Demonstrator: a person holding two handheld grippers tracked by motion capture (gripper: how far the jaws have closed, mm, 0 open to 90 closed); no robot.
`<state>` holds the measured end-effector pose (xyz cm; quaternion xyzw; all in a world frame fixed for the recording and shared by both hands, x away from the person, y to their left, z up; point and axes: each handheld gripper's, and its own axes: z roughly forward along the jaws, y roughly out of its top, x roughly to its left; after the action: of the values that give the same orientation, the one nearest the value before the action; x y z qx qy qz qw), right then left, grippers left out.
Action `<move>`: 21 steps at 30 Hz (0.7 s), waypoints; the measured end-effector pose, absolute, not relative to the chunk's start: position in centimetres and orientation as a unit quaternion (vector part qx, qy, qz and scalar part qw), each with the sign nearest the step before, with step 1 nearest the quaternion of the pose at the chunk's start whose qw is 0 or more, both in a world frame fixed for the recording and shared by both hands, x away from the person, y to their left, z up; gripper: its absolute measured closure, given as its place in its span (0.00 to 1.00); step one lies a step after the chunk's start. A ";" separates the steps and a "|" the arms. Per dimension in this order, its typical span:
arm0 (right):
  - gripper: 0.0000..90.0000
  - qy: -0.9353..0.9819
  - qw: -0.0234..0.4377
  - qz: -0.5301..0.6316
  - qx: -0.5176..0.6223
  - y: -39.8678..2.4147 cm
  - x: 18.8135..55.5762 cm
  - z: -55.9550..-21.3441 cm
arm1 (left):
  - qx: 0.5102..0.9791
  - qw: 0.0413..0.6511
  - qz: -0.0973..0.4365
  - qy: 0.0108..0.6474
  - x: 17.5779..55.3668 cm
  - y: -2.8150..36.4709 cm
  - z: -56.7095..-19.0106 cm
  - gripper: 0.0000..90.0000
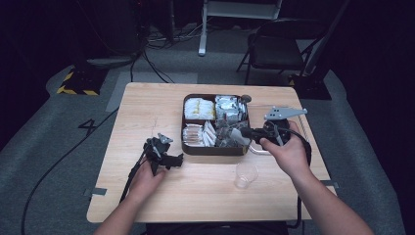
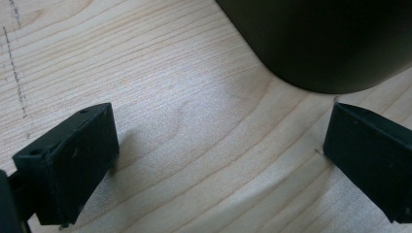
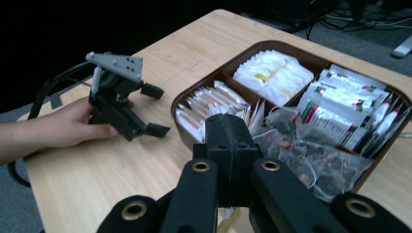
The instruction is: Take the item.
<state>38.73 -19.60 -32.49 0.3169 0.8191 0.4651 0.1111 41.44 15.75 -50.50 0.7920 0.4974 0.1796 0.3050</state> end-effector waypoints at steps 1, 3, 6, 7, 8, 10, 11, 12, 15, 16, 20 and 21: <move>1.00 0.818 0.108 0.466 0.318 -19.7 38.4 -32.7 | 0.792 0.305 0.180 0.497 41.4 15.7 -50.5 0.00; 1.00 0.817 0.105 0.468 0.319 -20.0 37.9 -33.2 | 0.792 0.305 0.180 0.497 41.5 15.7 -50.5 0.00; 1.00 0.817 0.099 0.468 0.322 -20.3 37.2 -34.0 | 0.792 0.305 0.180 0.498 41.5 15.7 -50.5 0.00; 1.00 0.817 0.099 0.468 0.322 -20.3 37.2 -34.0 | 0.792 0.305 0.180 0.498 41.5 15.7 -50.5 0.00; 1.00 0.815 0.096 0.470 0.324 -20.6 36.8 -34.4 | 0.792 0.305 0.180 0.498 41.5 15.7 -50.5 0.00; 1.00 0.814 0.094 0.470 0.327 -20.9 36.4 -34.8 | 0.792 0.305 0.180 0.498 41.5 15.7 -50.5 0.00; 1.00 0.814 0.092 0.470 0.329 -21.0 36.3 -35.0 | 0.792 0.305 0.180 0.498 41.5 15.7 -50.5 0.00; 1.00 0.814 0.091 0.470 0.331 -21.1 36.2 -35.2 | 0.792 0.305 0.180 0.498 41.5 15.7 -50.5 0.00; 1.00 0.811 0.086 0.472 0.335 -21.5 35.8 -35.7 | 0.792 0.305 0.180 0.497 41.5 15.7 -50.5 0.00; 1.00 0.811 0.084 0.471 0.336 -21.5 35.7 -36.0 | 0.792 0.305 0.180 0.498 41.5 15.7 -50.5 0.00; 1.00 0.813 0.079 0.467 0.339 -21.7 35.2 -37.0 | 0.792 0.305 0.180 0.497 41.5 15.7 -50.5 0.00; 1.00 0.813 0.078 0.466 0.340 -21.7 35.1 -37.2 | 0.792 0.305 0.180 0.497 41.5 15.7 -50.5 0.00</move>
<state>35.09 -21.74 -37.22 0.3404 0.8129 0.4662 0.0781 41.46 15.74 -50.50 0.7920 0.4974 0.1798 0.3050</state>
